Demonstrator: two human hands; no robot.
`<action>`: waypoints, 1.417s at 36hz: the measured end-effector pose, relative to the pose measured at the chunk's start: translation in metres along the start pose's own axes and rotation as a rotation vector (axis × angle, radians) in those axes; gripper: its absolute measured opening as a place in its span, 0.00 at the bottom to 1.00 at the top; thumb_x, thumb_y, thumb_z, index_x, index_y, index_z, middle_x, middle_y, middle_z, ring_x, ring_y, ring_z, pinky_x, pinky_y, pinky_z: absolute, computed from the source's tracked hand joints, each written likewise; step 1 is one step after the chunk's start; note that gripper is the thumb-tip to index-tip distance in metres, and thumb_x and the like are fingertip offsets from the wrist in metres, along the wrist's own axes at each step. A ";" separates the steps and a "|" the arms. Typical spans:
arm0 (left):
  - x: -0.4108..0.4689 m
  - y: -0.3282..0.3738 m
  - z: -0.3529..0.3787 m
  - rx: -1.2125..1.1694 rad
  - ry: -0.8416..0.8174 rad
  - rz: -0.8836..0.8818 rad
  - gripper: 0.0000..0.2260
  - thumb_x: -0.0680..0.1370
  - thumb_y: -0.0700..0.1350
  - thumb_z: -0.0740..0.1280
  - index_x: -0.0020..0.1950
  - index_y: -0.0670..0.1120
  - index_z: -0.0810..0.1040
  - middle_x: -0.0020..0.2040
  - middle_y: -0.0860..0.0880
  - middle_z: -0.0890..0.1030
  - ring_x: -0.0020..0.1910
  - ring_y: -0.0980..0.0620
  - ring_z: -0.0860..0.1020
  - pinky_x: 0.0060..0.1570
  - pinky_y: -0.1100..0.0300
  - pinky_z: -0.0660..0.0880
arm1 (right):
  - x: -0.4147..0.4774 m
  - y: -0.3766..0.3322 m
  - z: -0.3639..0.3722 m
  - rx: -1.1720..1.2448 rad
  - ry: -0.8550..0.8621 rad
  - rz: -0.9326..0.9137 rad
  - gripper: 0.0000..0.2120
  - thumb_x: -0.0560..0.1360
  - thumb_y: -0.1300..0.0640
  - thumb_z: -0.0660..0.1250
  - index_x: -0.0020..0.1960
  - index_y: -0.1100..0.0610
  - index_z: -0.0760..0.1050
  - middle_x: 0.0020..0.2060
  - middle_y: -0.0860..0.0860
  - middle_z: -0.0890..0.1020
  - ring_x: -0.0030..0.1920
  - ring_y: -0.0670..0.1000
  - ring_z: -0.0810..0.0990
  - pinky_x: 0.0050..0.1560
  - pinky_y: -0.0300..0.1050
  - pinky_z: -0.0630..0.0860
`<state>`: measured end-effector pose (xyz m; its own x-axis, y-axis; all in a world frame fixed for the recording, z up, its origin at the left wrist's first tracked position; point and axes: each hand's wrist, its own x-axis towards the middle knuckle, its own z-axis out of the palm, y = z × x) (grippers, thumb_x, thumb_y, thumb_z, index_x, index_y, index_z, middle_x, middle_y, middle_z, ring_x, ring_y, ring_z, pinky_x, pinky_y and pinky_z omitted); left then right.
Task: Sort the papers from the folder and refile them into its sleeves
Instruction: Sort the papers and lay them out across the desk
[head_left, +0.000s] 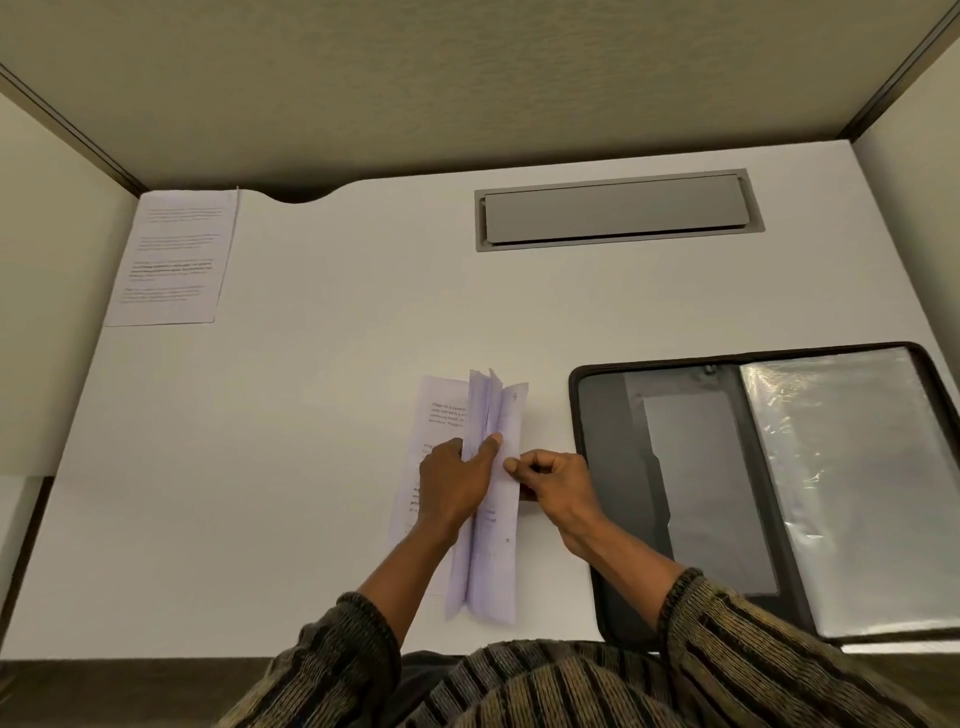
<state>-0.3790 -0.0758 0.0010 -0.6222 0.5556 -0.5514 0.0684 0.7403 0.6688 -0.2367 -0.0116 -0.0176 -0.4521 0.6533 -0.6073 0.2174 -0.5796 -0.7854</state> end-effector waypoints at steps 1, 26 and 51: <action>0.001 -0.002 0.000 0.009 0.009 0.008 0.24 0.82 0.61 0.67 0.39 0.42 0.76 0.37 0.45 0.81 0.37 0.50 0.80 0.42 0.53 0.78 | 0.000 0.001 -0.002 0.013 0.010 0.013 0.08 0.78 0.57 0.75 0.46 0.62 0.86 0.44 0.56 0.88 0.47 0.56 0.88 0.50 0.45 0.85; -0.001 -0.018 0.007 -0.254 0.128 -0.112 0.20 0.87 0.52 0.63 0.38 0.45 0.70 0.33 0.48 0.72 0.34 0.51 0.70 0.39 0.56 0.66 | 0.012 0.019 0.004 -0.253 0.368 -0.169 0.12 0.85 0.46 0.64 0.52 0.54 0.78 0.46 0.49 0.83 0.48 0.48 0.82 0.49 0.45 0.80; -0.003 -0.019 0.013 -0.232 0.130 -0.052 0.21 0.86 0.52 0.64 0.35 0.46 0.70 0.30 0.51 0.73 0.32 0.53 0.71 0.36 0.57 0.68 | 0.018 0.006 -0.003 -0.182 0.215 -0.120 0.03 0.78 0.56 0.76 0.45 0.54 0.85 0.39 0.49 0.86 0.45 0.53 0.85 0.51 0.47 0.85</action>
<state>-0.3682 -0.0866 -0.0168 -0.7165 0.4544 -0.5293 -0.1379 0.6516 0.7459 -0.2416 -0.0015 -0.0336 -0.2950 0.8112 -0.5049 0.3333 -0.4078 -0.8500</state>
